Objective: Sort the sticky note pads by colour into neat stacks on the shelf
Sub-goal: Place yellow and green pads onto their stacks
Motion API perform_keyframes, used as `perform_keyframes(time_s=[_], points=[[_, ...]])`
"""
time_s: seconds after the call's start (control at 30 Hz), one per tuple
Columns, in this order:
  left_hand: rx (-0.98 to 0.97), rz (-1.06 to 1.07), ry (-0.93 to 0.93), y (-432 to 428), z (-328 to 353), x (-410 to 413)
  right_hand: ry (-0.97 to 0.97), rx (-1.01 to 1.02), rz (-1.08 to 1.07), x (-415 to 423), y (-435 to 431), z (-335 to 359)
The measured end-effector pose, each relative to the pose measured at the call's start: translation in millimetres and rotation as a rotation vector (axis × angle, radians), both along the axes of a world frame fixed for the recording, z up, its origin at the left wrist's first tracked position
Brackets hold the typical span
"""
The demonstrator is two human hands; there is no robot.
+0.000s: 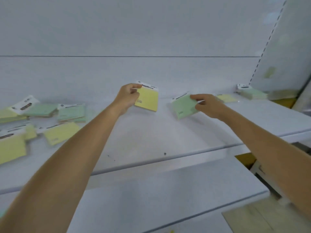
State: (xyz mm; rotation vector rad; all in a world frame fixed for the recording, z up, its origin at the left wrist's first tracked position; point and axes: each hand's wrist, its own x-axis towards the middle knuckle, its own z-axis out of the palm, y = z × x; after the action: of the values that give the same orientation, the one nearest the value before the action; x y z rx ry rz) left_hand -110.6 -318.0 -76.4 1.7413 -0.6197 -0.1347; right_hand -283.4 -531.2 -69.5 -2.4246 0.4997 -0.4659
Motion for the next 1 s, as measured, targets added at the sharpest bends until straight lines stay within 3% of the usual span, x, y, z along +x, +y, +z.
perform_keyframes(time_s=[0.4,0.8,1.0], points=[[0.003,0.063,-0.097,-179,-10,-72,-0.098,0.153,-0.162,-97,-176,-14],[0.014,-0.057,-0.070,-314,-3,-73,-0.207,0.163,-0.305,-104,-269,-11],[0.151,-0.030,-0.081,-366,-12,-76,-0.248,0.135,-0.307,-94,-312,1]])
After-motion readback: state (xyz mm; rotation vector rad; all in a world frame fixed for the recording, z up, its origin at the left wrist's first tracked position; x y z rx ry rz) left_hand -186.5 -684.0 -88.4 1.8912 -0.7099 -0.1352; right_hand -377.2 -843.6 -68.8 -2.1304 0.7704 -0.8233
